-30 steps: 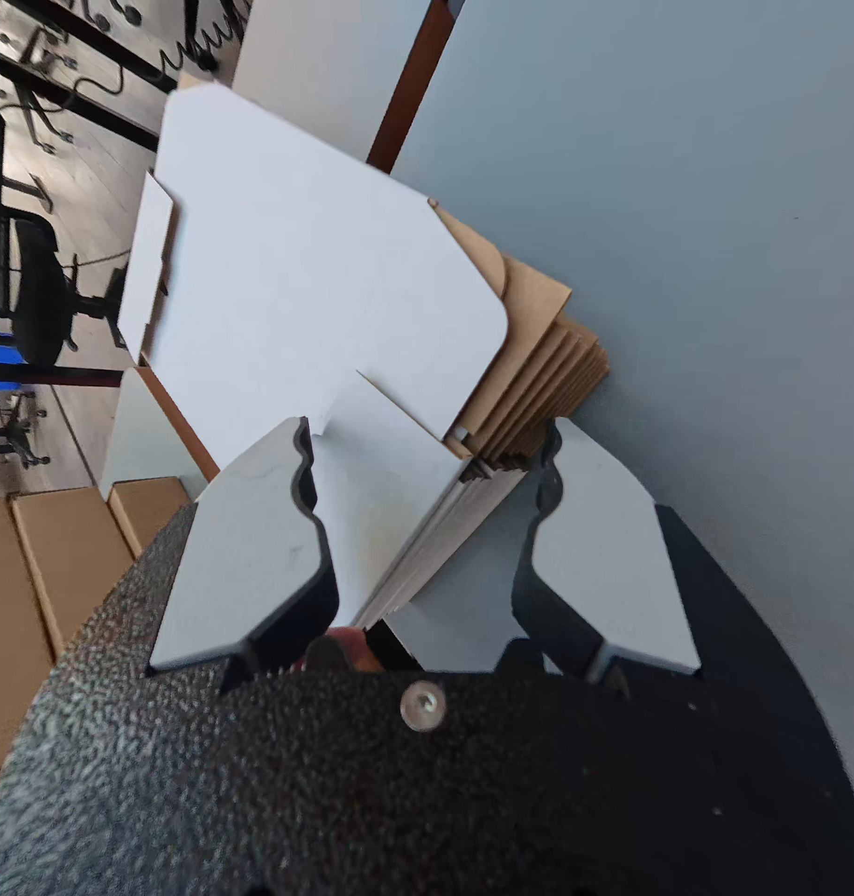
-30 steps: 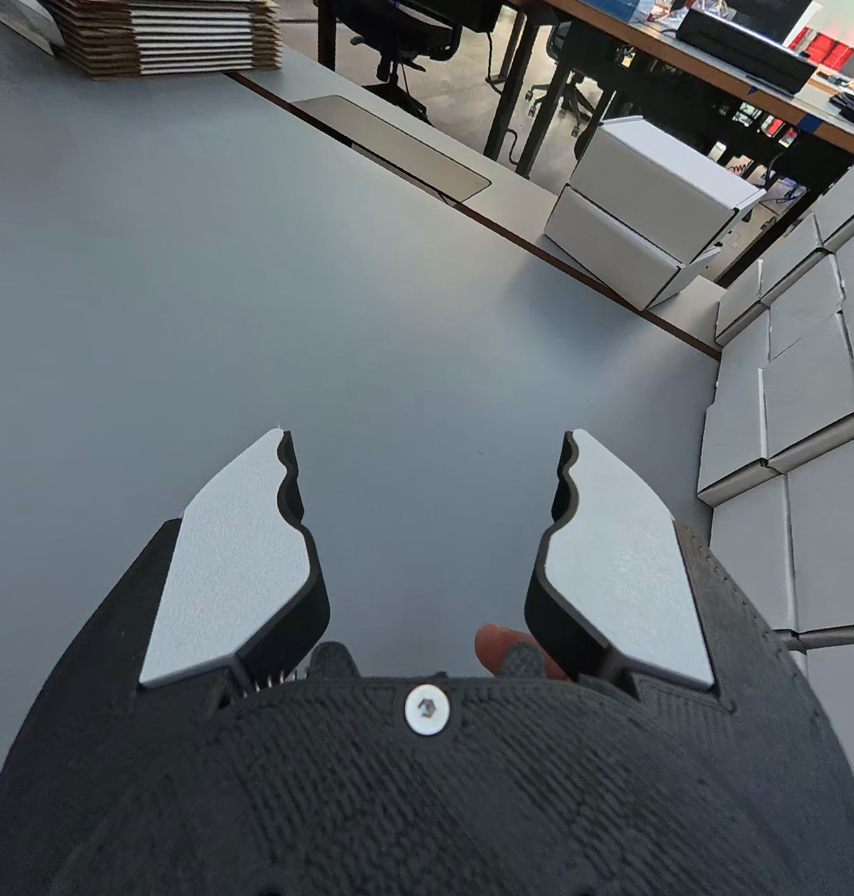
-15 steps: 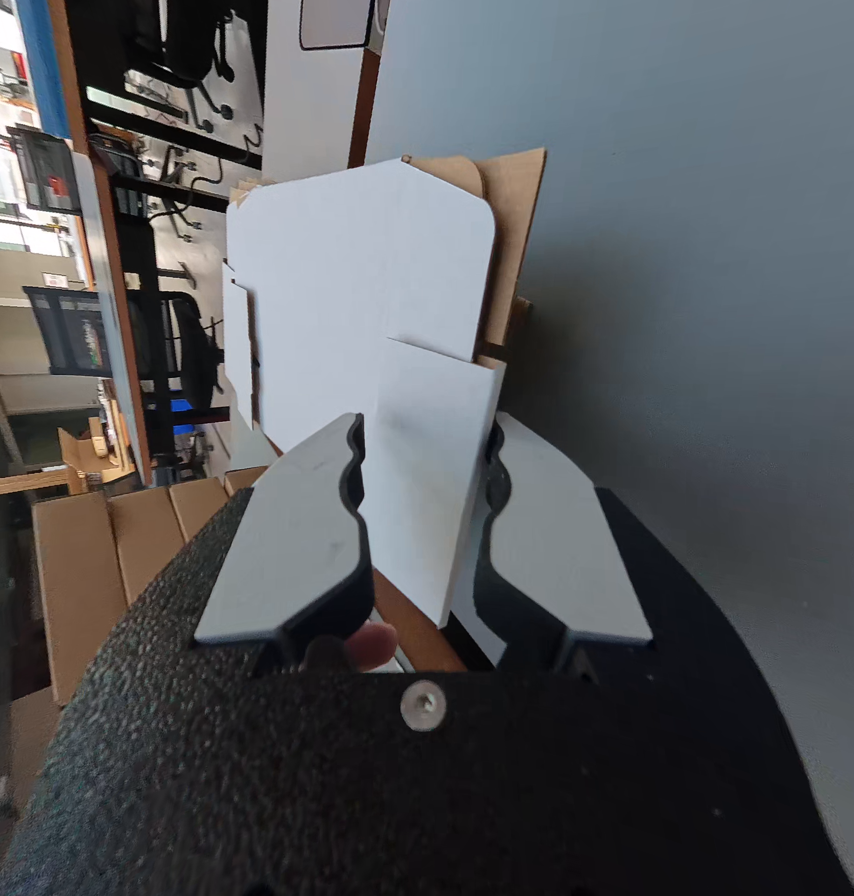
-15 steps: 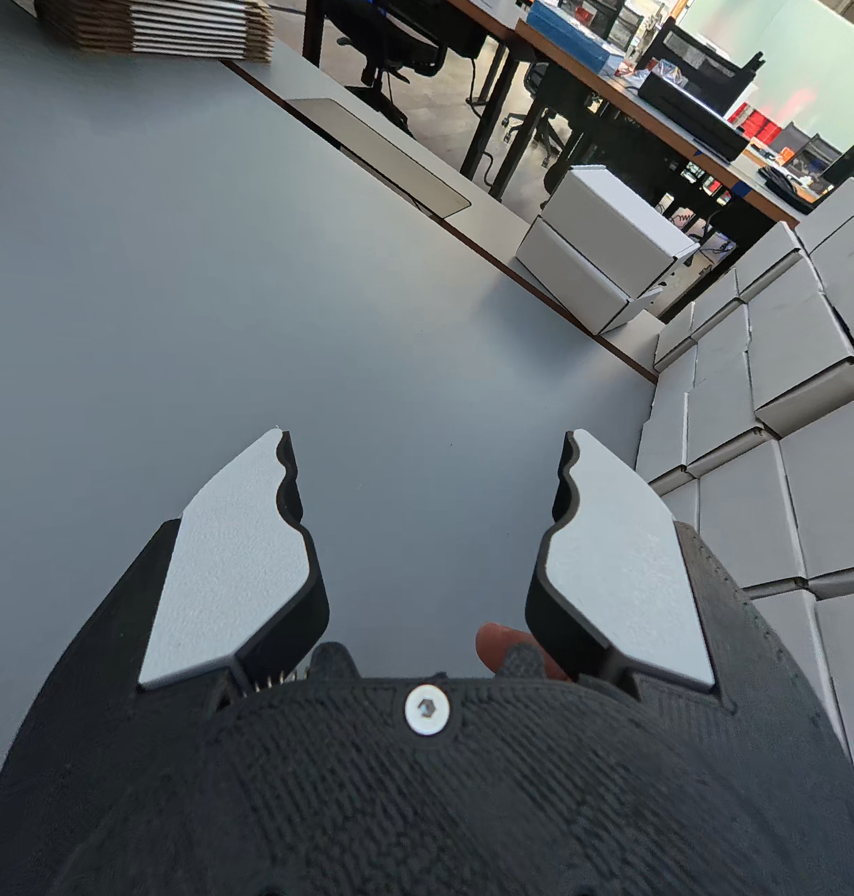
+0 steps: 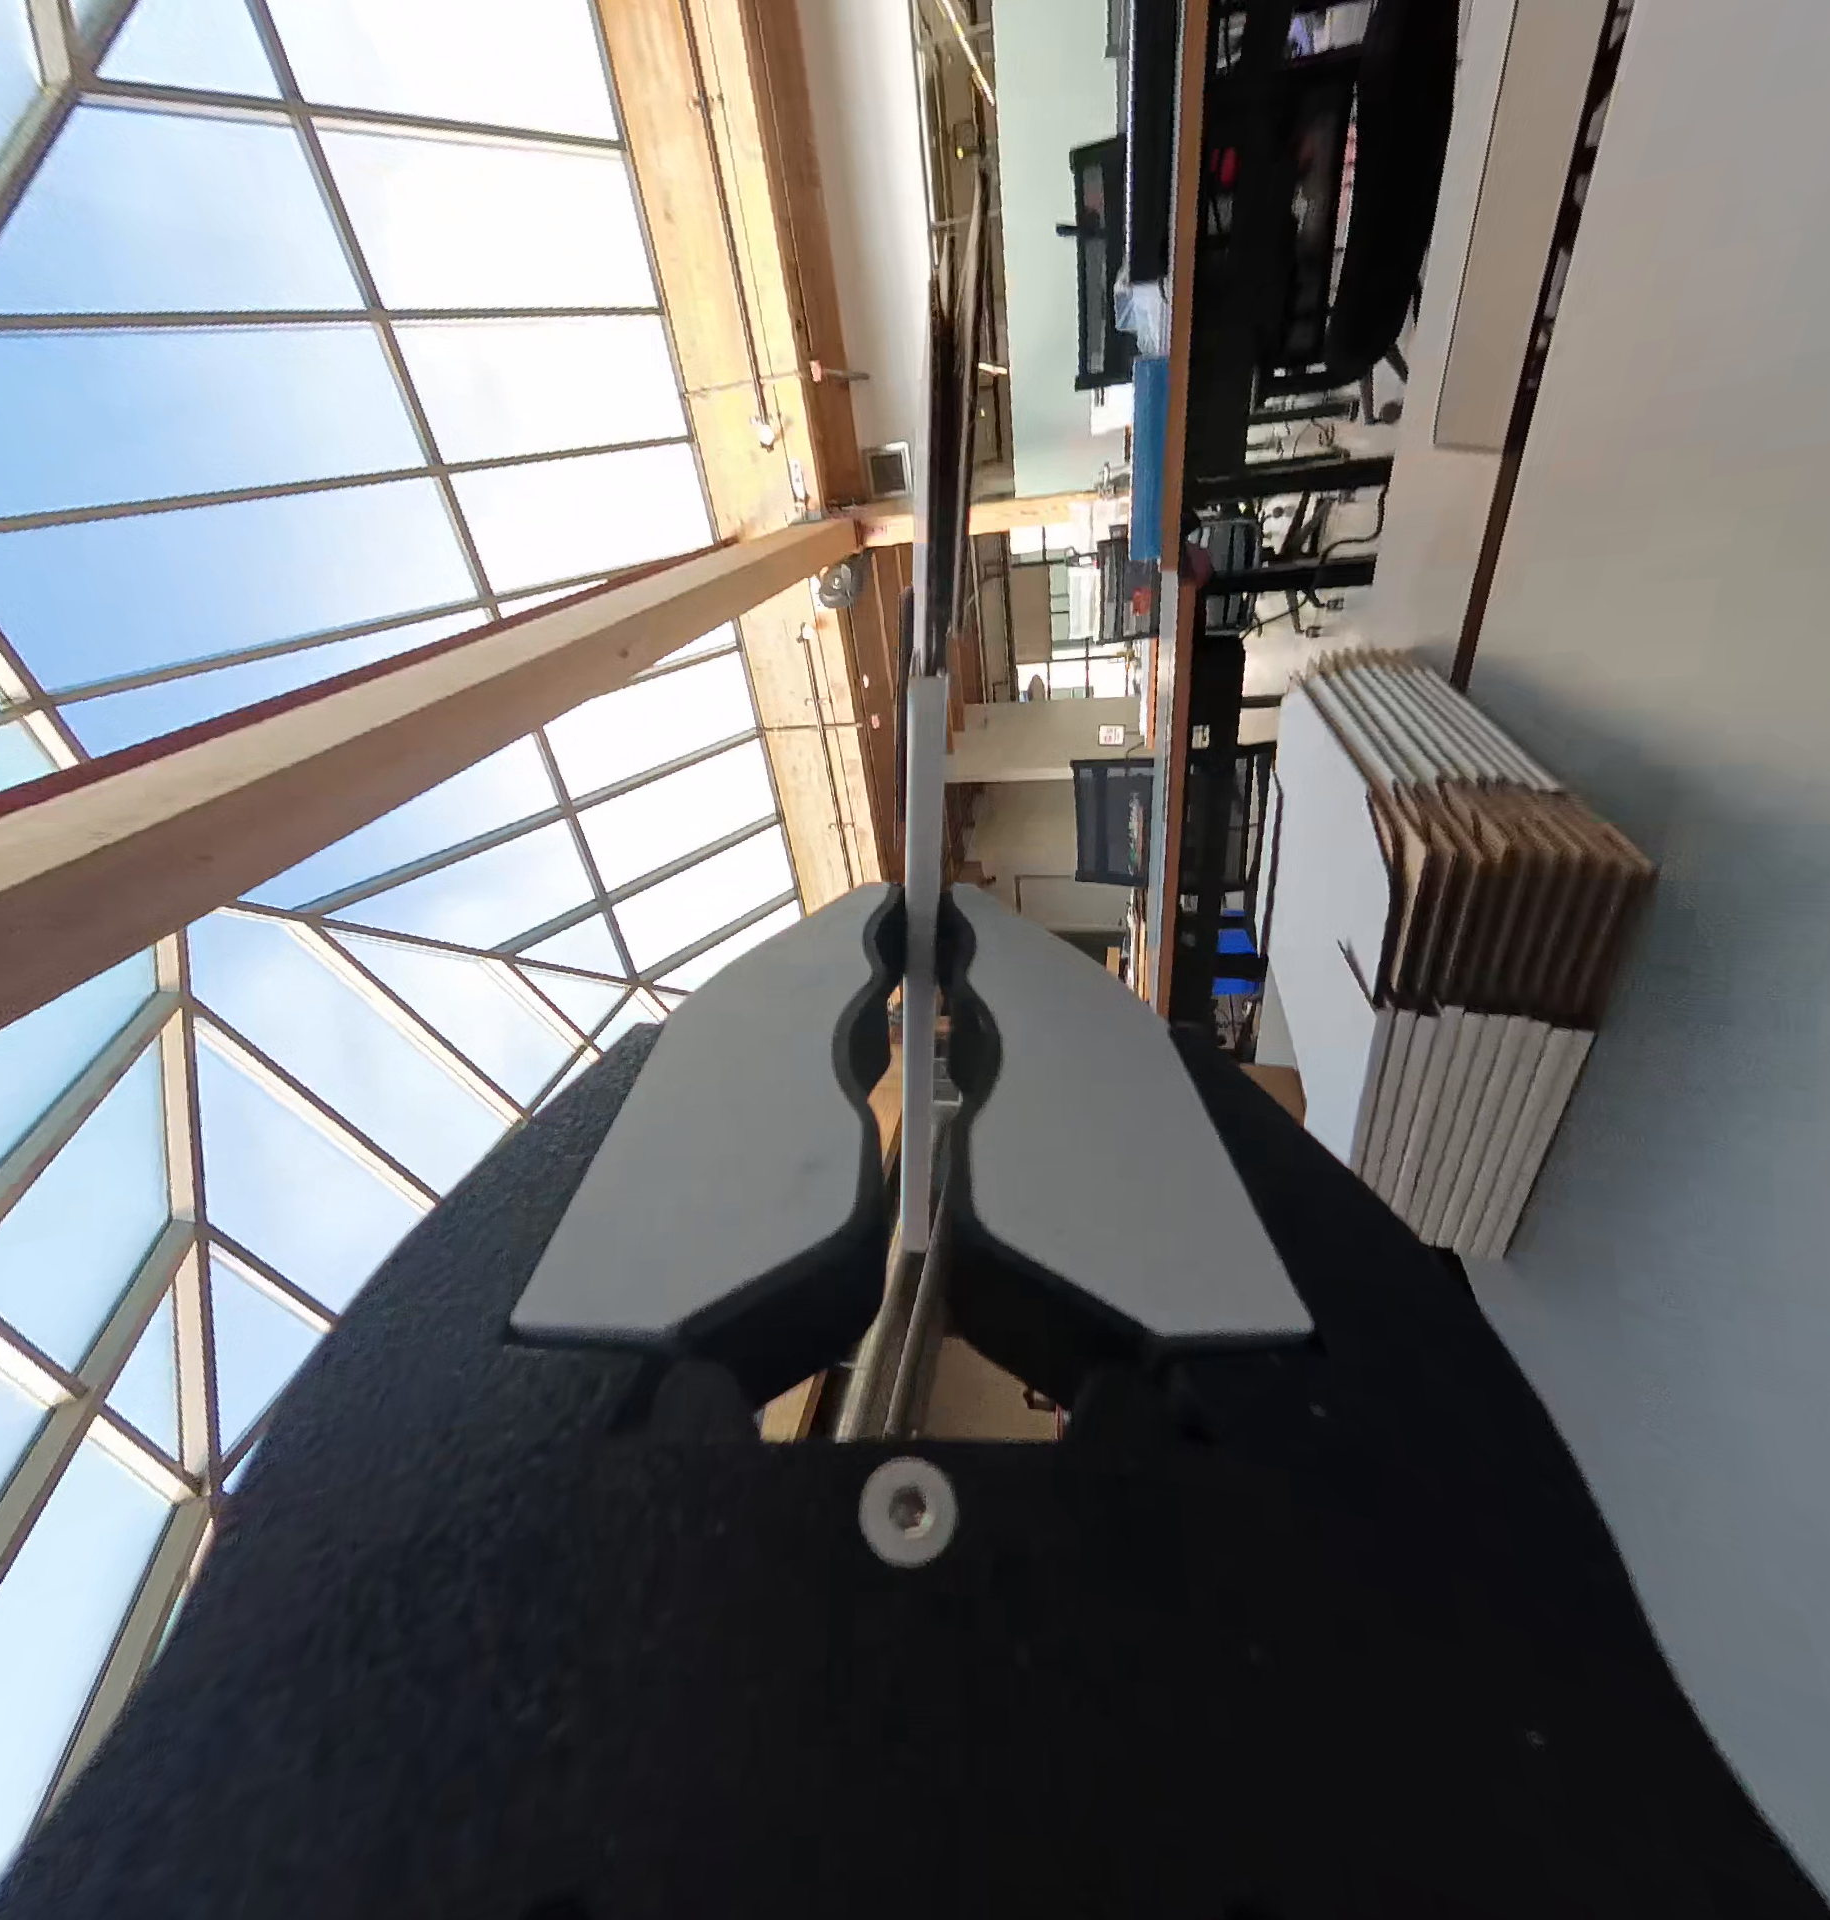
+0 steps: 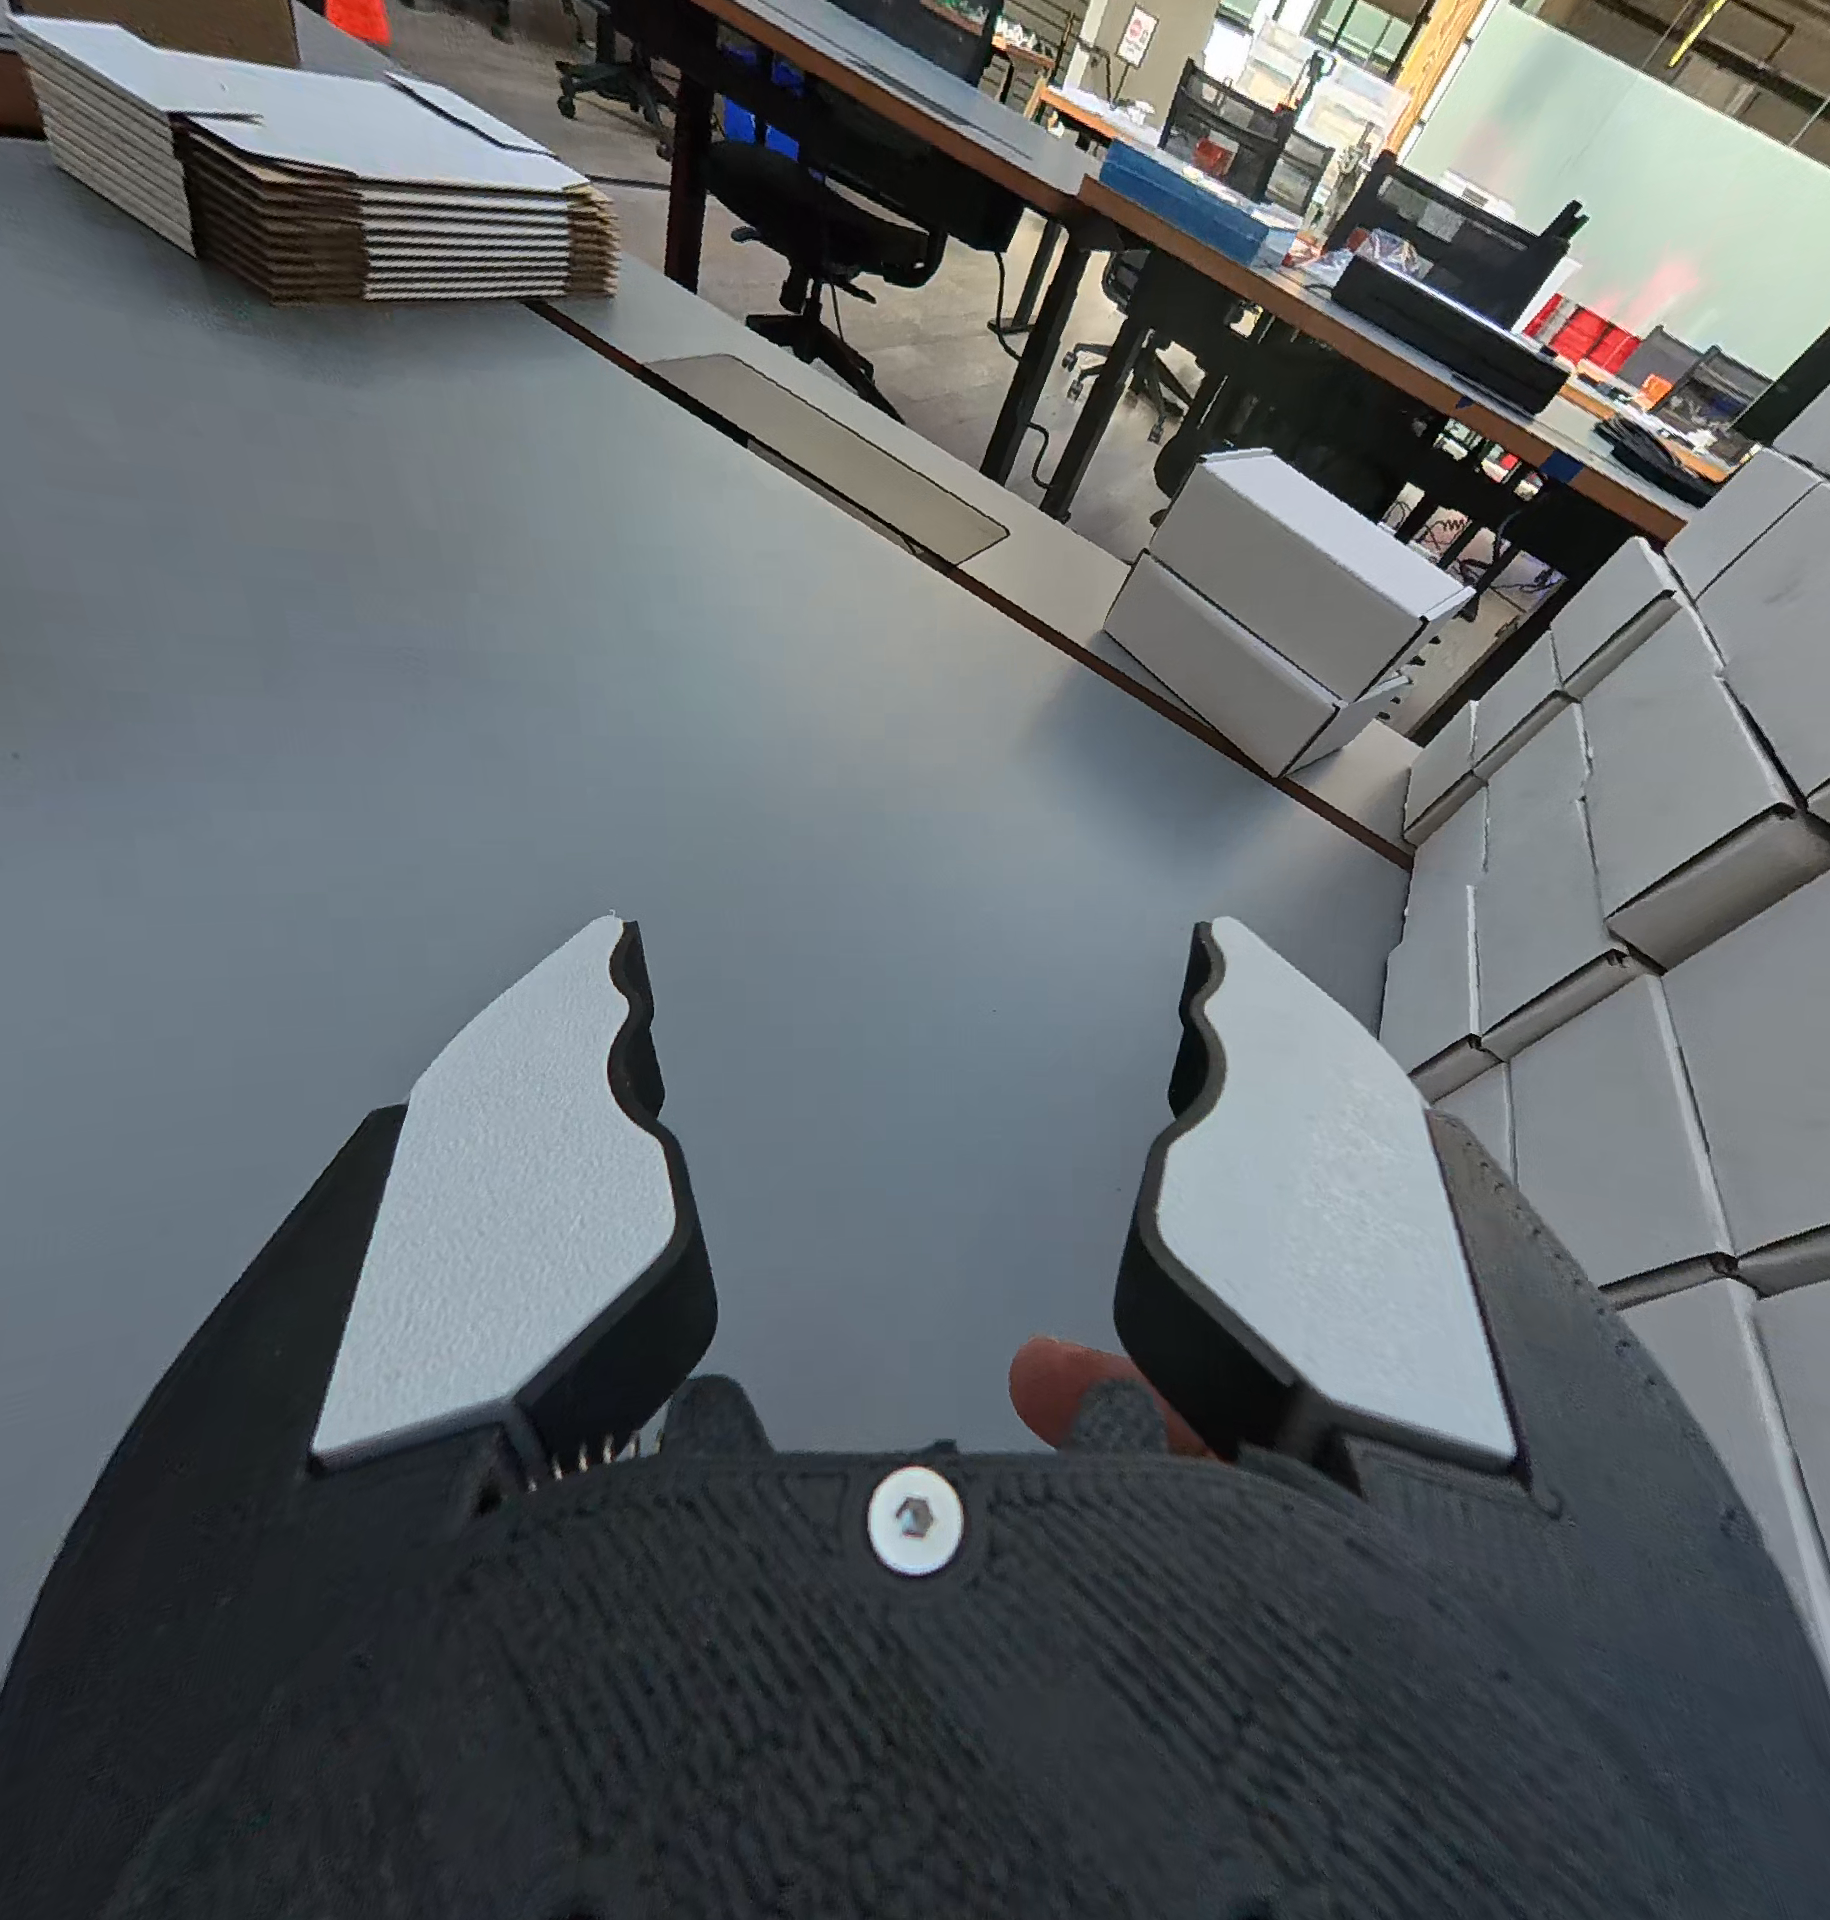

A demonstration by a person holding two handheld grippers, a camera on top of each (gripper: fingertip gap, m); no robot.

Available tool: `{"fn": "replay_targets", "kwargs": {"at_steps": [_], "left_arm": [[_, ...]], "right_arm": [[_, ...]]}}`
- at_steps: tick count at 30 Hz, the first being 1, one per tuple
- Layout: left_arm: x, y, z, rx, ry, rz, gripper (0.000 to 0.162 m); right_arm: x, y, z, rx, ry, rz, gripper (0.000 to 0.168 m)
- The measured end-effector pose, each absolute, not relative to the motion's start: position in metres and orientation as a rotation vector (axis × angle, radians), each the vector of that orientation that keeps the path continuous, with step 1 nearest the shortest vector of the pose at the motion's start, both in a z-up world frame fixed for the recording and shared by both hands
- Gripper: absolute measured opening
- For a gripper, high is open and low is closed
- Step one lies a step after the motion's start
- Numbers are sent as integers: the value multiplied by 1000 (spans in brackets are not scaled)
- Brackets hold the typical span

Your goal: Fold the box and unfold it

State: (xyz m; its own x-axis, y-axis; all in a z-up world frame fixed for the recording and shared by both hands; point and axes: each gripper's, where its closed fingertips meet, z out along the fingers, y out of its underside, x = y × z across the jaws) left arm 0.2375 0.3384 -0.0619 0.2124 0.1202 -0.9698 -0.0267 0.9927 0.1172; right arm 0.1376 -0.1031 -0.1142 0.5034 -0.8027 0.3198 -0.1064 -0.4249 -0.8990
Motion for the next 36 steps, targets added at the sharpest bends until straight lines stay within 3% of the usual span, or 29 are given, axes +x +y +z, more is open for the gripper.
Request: {"fn": "replay_targets", "kwargs": {"at_steps": [4, 10, 17, 23, 28, 36], "left_arm": [[183, 235, -75, 75, 1534, -121, 5], [108, 131, -139, 157, 1773, -213, 5], [52, 86, -191, 163, 1959, -214, 9], [-4, 55, -211, 115, 2373, -593, 40], [32, 59, -166, -174, 2504, -1028, 0], [144, 73, -216, -139, 2707, -827, 0]], "right_arm": [[146, -87, -111, -1832, 777, -913, 83], [149, -48, -110, -1863, 619, -850, 0], [148, -2, -164, -2090, 357, -800, 0], [141, 14, -224, -2357, 194, -739, 0], [134, 15, -229, -2409, -1, -850, 0], [133, 15, -228, -2402, -133, -1055, 0]]}}
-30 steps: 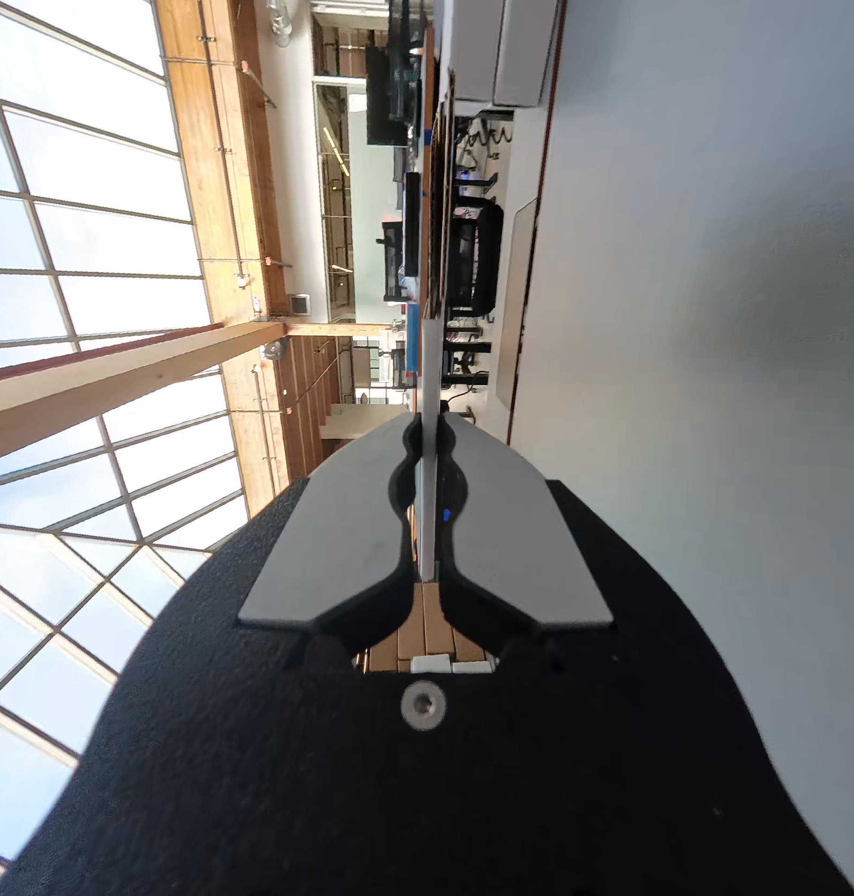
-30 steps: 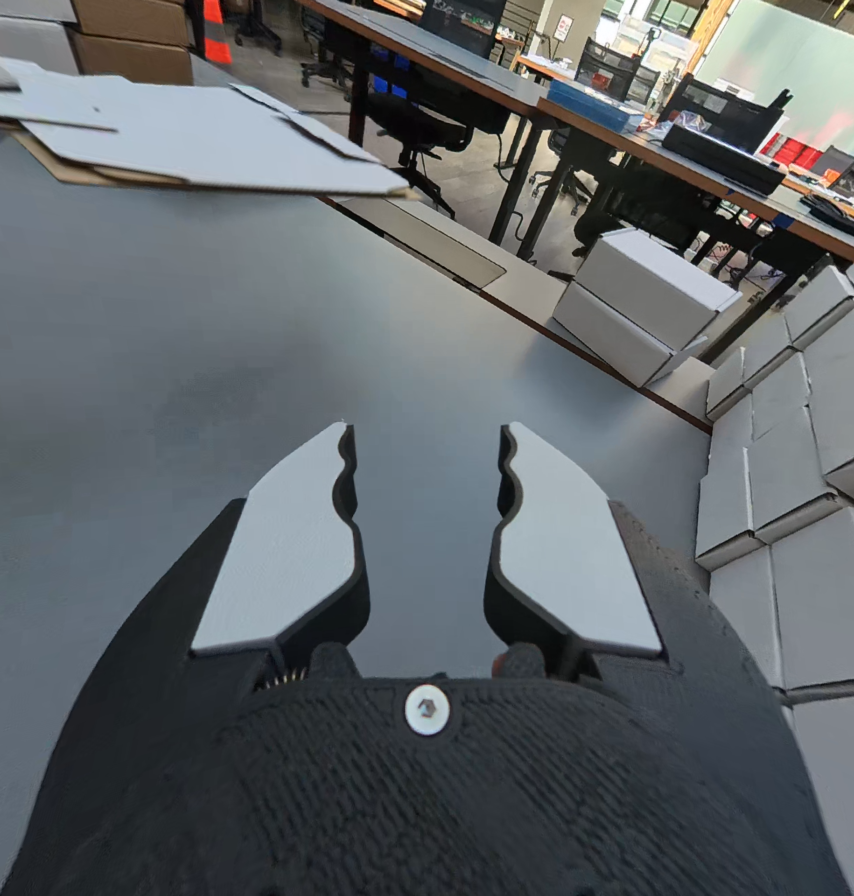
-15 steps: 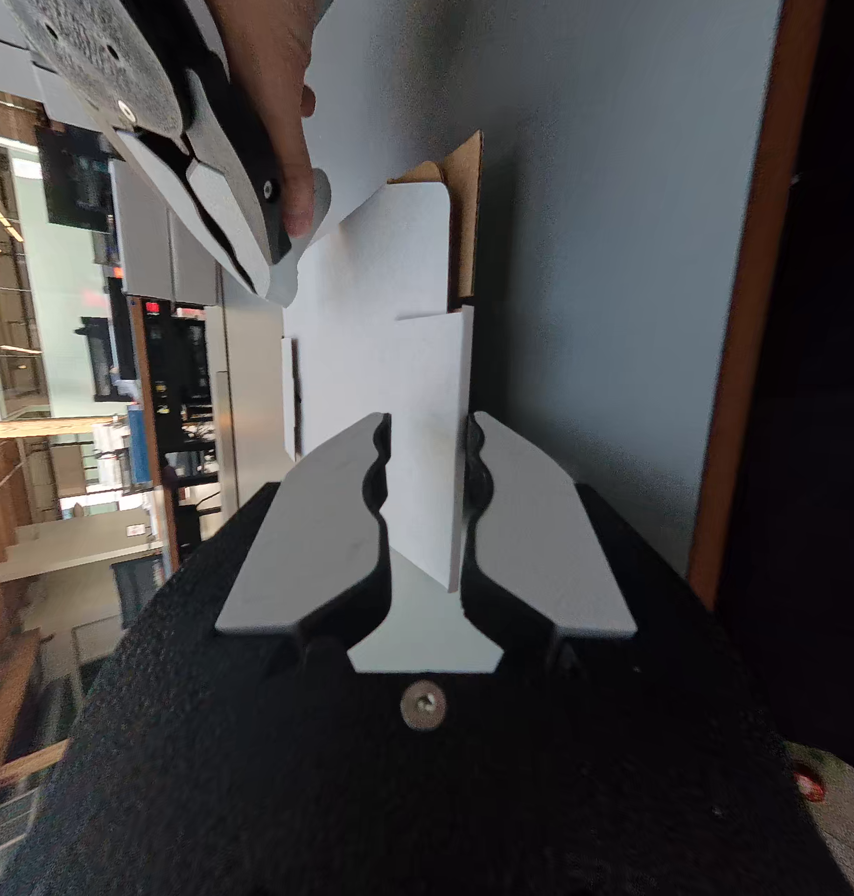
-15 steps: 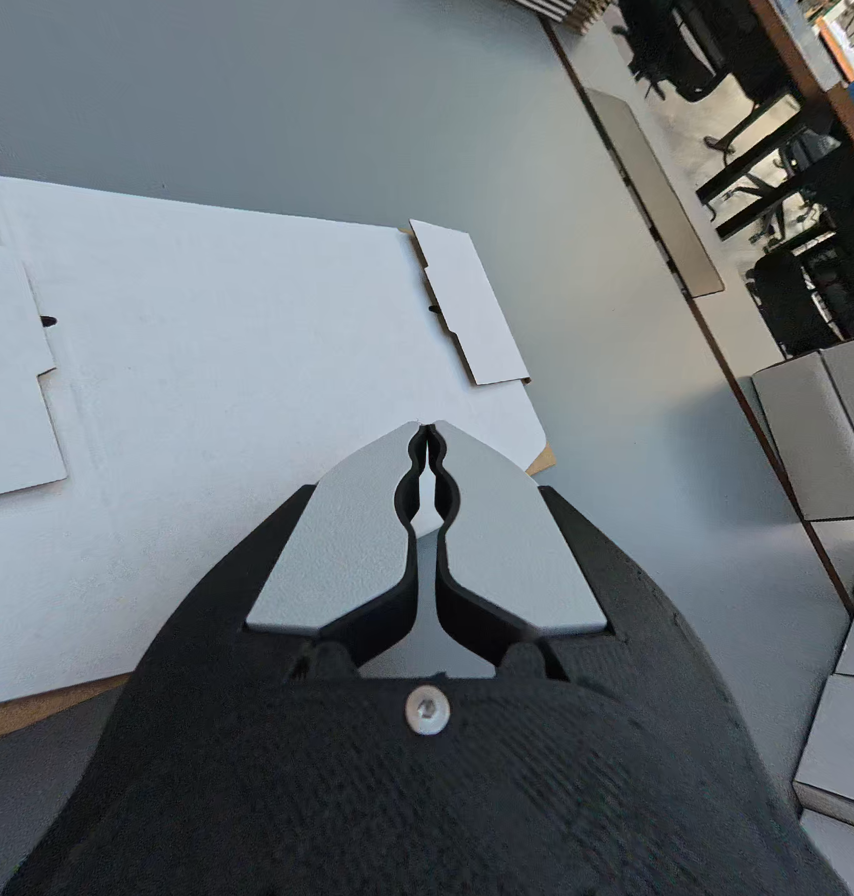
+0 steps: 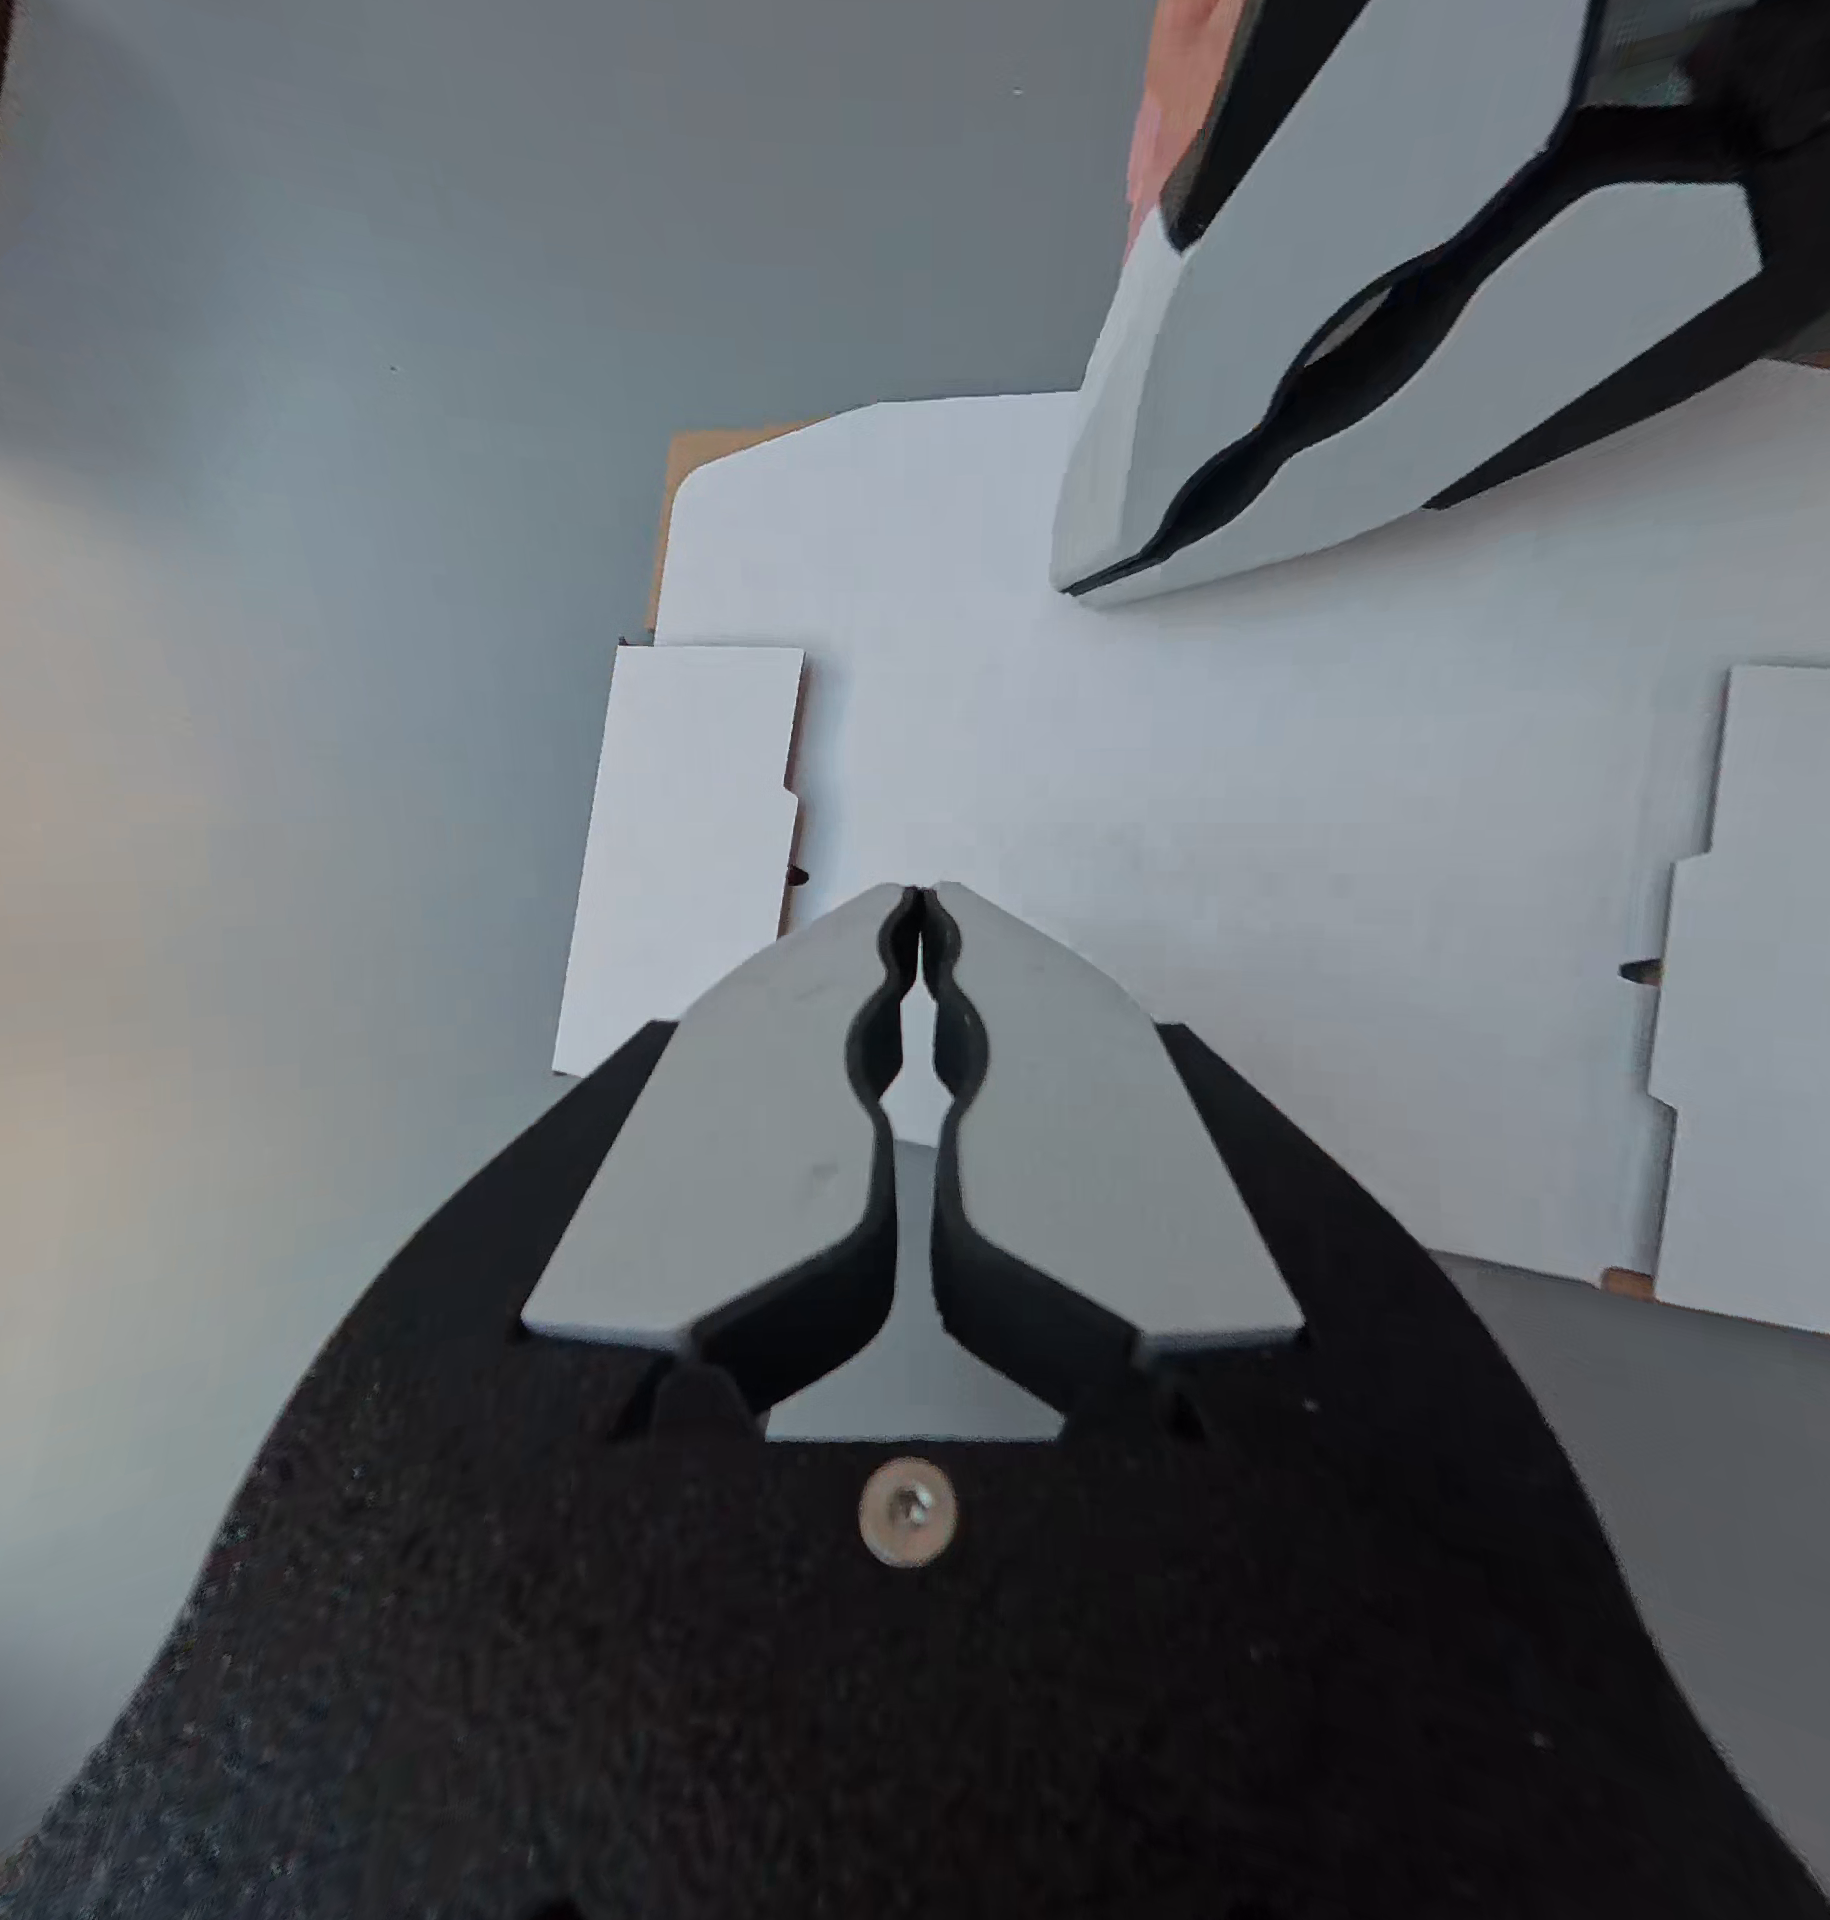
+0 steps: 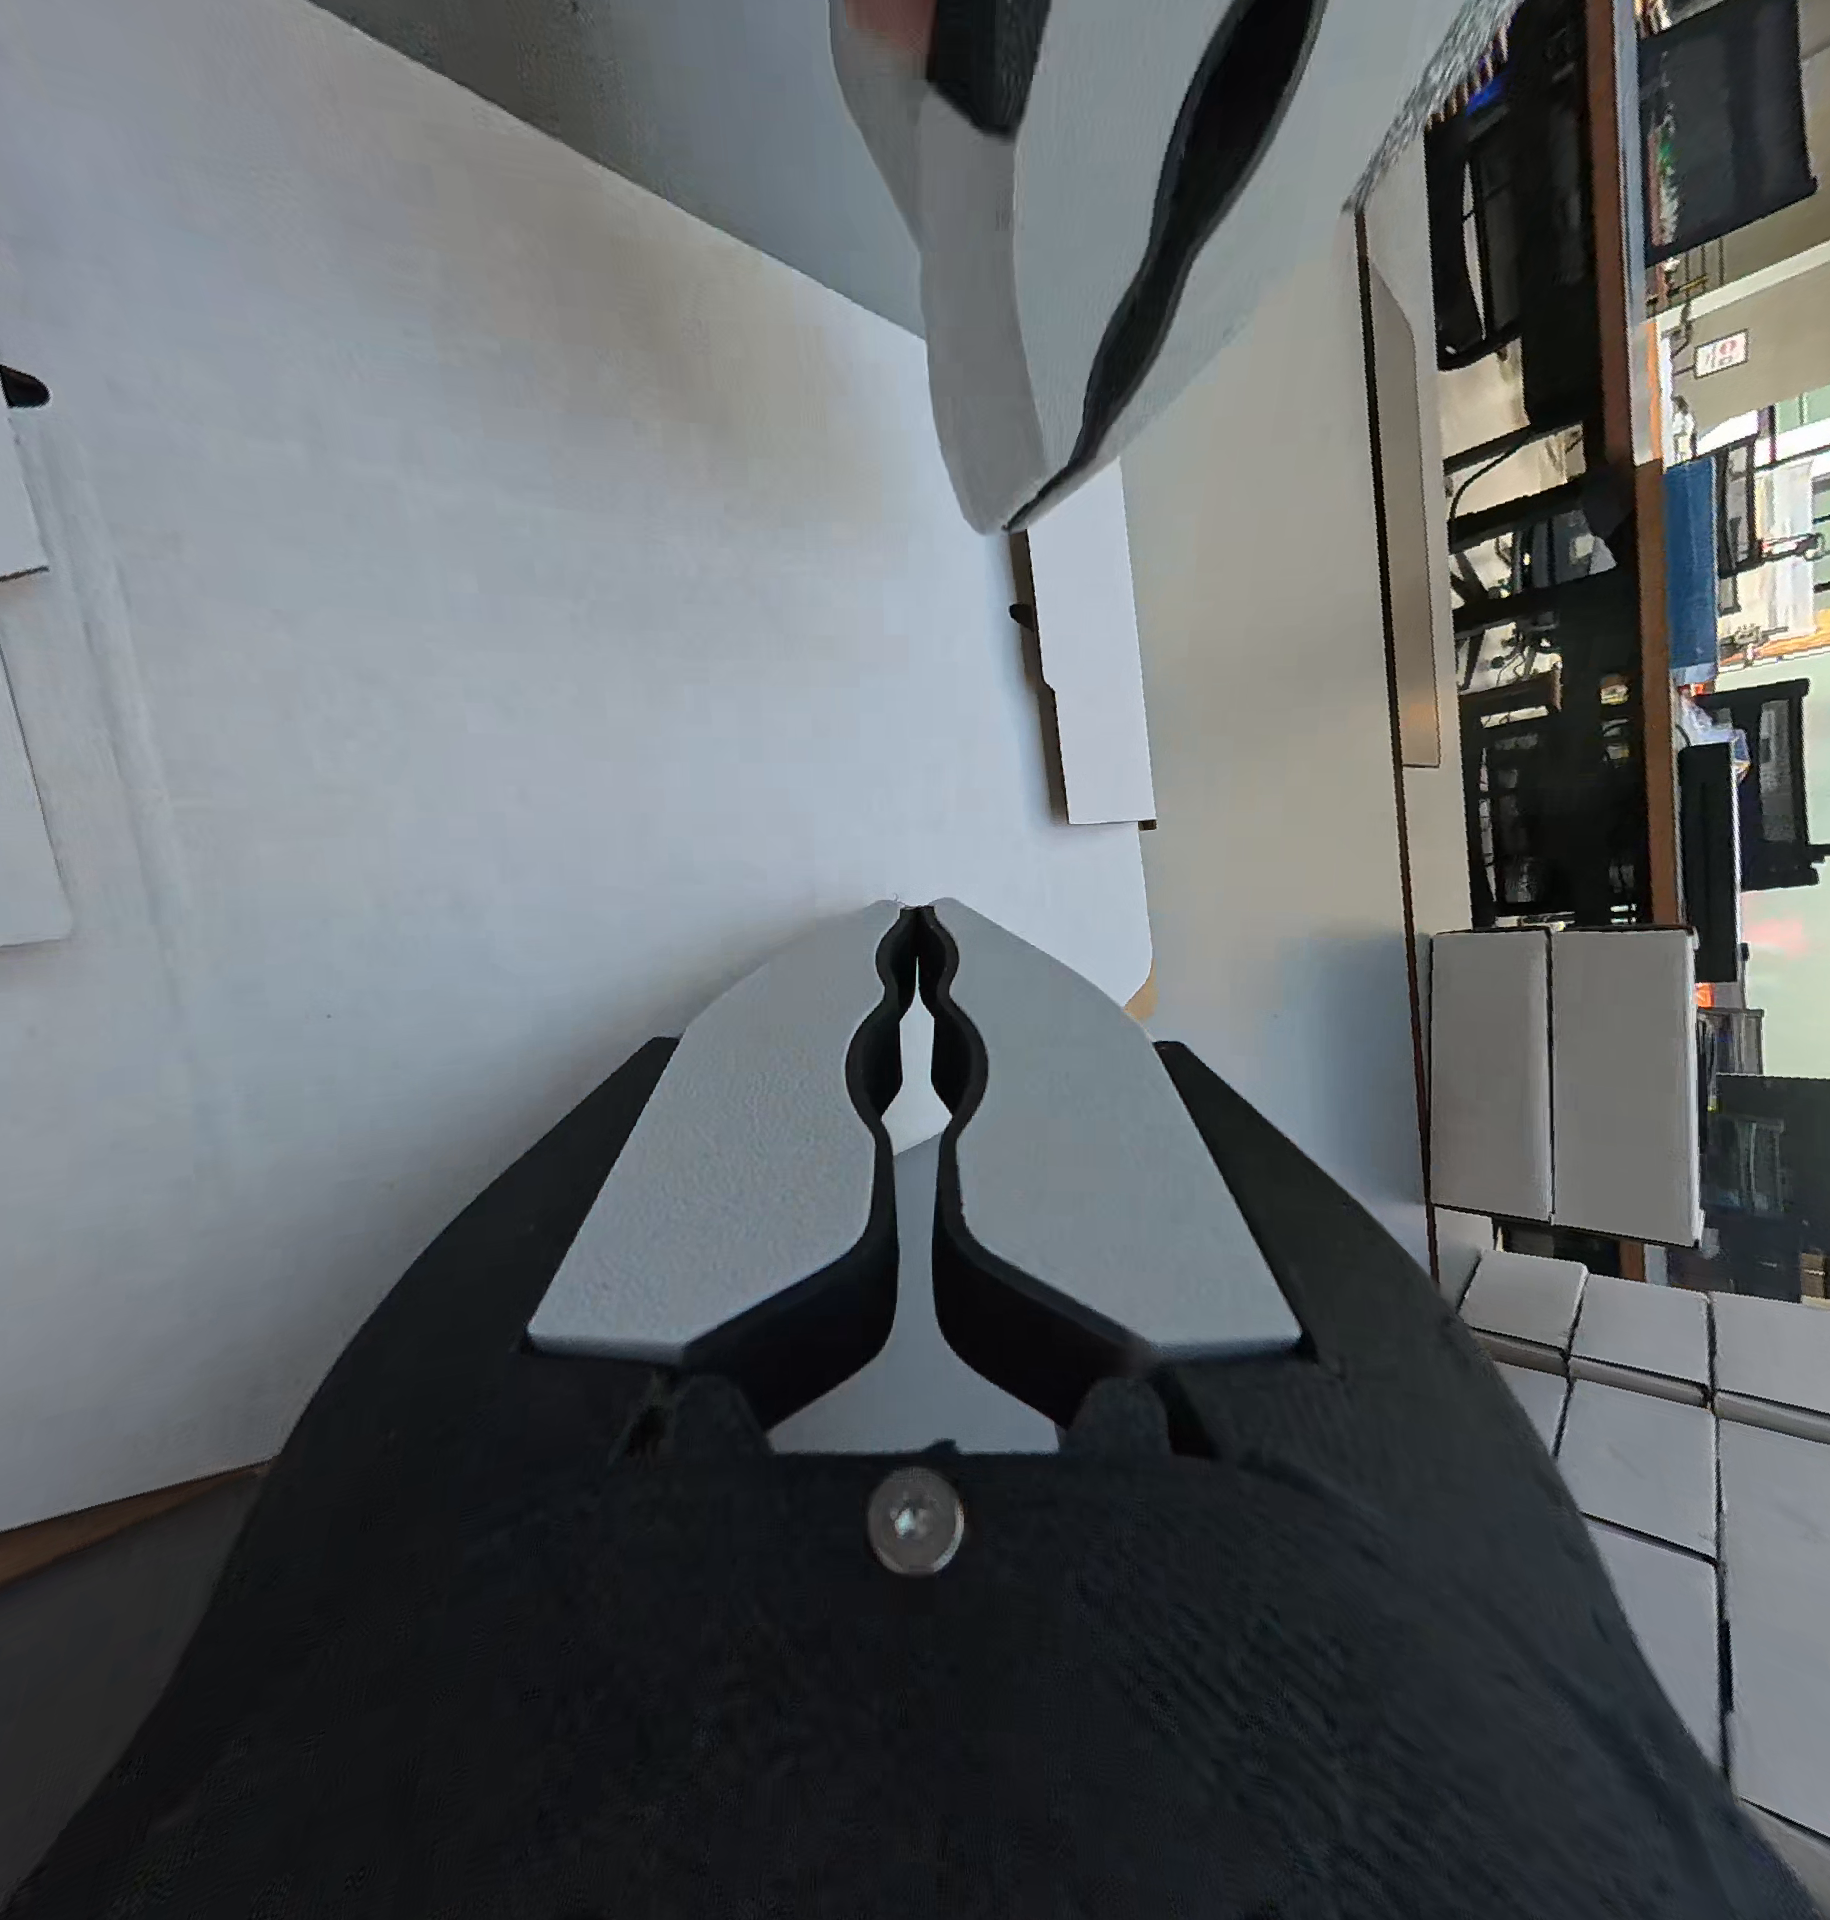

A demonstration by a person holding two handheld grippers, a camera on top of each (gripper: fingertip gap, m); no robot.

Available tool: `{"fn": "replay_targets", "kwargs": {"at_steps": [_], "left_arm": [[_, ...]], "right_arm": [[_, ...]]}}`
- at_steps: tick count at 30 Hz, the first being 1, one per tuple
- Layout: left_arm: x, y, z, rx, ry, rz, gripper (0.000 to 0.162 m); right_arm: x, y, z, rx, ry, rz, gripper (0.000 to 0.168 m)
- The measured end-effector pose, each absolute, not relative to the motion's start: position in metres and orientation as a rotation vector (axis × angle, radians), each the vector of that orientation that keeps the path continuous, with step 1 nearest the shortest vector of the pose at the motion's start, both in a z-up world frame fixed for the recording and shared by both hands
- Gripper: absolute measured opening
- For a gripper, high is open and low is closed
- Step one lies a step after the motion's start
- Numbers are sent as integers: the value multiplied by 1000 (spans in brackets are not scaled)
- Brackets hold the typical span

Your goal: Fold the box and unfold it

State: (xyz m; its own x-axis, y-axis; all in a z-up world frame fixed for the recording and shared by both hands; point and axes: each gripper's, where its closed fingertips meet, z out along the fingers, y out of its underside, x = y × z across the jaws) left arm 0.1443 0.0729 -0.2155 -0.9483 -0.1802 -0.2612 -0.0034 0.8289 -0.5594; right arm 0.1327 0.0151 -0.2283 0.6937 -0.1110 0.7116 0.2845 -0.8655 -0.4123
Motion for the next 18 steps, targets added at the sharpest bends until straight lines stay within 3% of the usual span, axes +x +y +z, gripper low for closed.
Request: {"fn": "replay_targets", "kwargs": {"at_steps": [8, 18], "left_arm": [[173, 70, -234, -74, 2678, -577, 0], [199, 61, -207, 68, 2308, -466, 0]], "right_arm": [[132, 16, -228, -2388, -183, -1076, 0], [131, 16, -228, -2386, -196, -1065, 0]]}}
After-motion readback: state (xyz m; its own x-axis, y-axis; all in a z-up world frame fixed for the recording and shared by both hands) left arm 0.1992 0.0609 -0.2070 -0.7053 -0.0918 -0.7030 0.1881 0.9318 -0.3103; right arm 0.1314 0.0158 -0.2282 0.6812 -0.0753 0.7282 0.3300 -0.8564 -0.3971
